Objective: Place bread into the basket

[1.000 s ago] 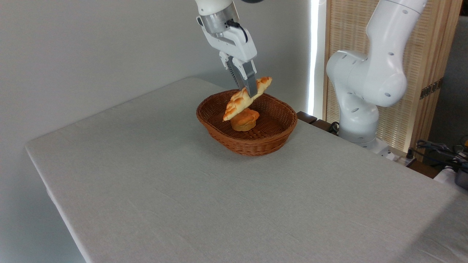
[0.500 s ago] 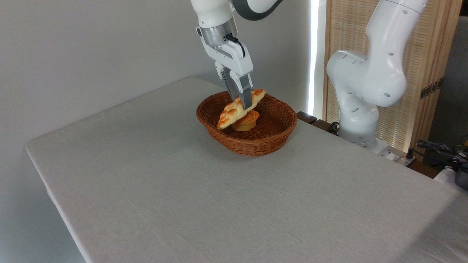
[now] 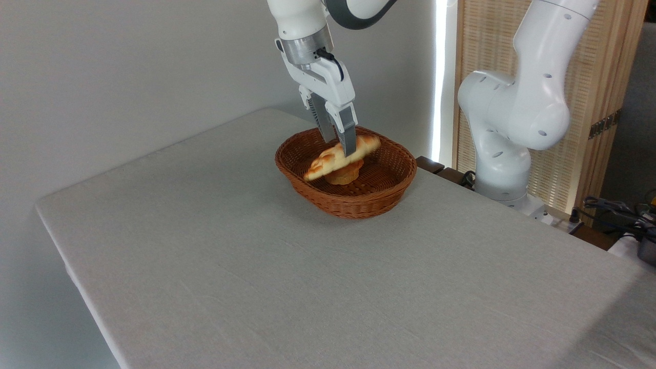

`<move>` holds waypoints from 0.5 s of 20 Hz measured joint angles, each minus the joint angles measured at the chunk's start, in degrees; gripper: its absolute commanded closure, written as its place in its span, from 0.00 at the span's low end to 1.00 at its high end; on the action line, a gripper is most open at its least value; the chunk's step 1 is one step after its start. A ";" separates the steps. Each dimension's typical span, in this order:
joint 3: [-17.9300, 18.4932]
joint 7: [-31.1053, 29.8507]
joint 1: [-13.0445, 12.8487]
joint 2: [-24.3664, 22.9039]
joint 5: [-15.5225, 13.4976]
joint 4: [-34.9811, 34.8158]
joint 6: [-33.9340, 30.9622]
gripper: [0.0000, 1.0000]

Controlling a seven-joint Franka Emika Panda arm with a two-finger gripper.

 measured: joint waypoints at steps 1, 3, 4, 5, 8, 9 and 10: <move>0.00 0.00 0.00 0.00 0.00 0.00 0.01 0.00; 0.00 0.00 0.00 0.00 0.00 0.00 0.03 0.00; 0.01 0.00 0.00 0.00 0.00 0.00 0.03 0.00; 0.01 0.01 0.00 0.00 0.00 0.00 0.03 0.00; 0.05 0.25 0.00 -0.01 0.00 0.06 0.19 0.00; 0.22 0.49 0.00 -0.04 0.23 0.26 0.29 0.00; 0.63 0.75 0.00 -0.06 0.86 0.69 0.32 0.00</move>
